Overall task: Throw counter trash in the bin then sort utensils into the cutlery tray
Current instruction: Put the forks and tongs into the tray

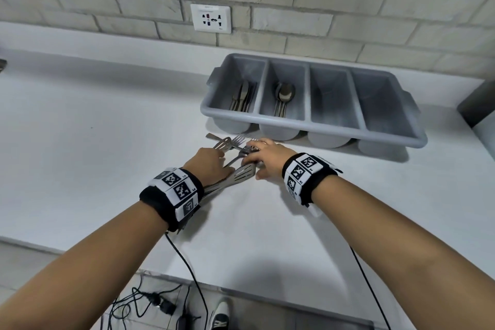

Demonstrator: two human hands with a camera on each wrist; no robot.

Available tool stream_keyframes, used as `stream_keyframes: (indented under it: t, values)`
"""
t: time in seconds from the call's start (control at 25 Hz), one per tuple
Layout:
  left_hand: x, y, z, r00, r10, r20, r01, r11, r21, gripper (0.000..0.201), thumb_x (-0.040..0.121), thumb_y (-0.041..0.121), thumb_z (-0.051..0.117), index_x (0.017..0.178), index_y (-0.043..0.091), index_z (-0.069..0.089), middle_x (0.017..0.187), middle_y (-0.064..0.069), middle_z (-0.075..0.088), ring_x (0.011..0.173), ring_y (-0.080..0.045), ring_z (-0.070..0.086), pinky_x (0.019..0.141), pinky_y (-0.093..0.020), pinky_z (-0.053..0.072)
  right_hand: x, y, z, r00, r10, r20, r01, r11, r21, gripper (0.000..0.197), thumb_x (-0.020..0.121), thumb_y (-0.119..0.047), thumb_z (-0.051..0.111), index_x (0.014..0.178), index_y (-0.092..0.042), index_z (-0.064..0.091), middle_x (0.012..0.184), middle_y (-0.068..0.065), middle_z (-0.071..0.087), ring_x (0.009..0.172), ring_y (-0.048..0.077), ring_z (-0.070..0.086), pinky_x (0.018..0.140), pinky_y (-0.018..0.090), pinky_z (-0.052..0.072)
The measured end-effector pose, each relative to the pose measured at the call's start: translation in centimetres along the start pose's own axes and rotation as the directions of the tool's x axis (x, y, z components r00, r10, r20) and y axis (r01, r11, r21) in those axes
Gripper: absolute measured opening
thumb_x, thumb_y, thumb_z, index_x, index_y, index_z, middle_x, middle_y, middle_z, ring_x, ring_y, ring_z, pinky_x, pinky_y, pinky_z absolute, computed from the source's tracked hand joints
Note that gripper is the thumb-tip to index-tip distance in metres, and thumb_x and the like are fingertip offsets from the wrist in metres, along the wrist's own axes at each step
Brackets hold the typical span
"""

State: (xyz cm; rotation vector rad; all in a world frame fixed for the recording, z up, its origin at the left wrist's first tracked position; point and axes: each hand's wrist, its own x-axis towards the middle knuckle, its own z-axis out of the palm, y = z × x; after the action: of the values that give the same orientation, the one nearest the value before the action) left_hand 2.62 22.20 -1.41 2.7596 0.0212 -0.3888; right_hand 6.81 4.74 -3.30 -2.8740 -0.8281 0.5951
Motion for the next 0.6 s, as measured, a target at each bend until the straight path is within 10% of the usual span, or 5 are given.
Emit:
stream_keyframes:
  t: [0.28,0.36,0.6]
  values:
    - [0.5,-0.3,0.3,0.993,0.112,0.031,-0.109,0.991,-0.077,0.057,0.079,0.061,0.054,0.119,0.019,0.057,0.114,-0.007,0.063,0.114,-0.028,0.055,0.094,-0.035,0.043,0.5,0.6,0.7,0.987,0.092,-0.132,-0.087,0.995,0.045,0.015,0.078,-0.026,0.066,0.093,-0.023,0.069,0.123,-0.005,0.051,0.118,0.024,0.036,0.096,0.039,0.038]
    - [-0.2,-0.5,0.5,0.992,0.117,-0.044,-0.11,0.985,0.133,0.078,0.06,0.069,0.065,0.123,0.025,0.051,0.119,-0.003,0.053,0.118,-0.027,0.049,0.096,-0.04,0.04,0.2,0.4,0.6,0.983,0.092,-0.158,-0.089,0.996,0.028,0.014,0.08,-0.024,0.063,0.093,-0.023,0.066,0.125,-0.004,0.048,0.121,0.025,0.036,0.096,0.041,0.036]
    - [-0.4,-4.0,-0.1,0.996,-0.026,0.091,0.013,0.991,0.133,0.098,0.058,0.018,0.078,0.14,0.02,0.023,0.125,-0.013,0.05,0.107,-0.033,0.058,0.088,-0.042,0.051,1.3,-0.3,-1.0,1.0,0.018,-0.014,-0.019,0.991,-0.132,0.094,0.071,-0.024,0.074,0.146,-0.029,0.019,0.16,-0.003,0.006,0.148,0.022,0.004,0.117,0.051,0.017]
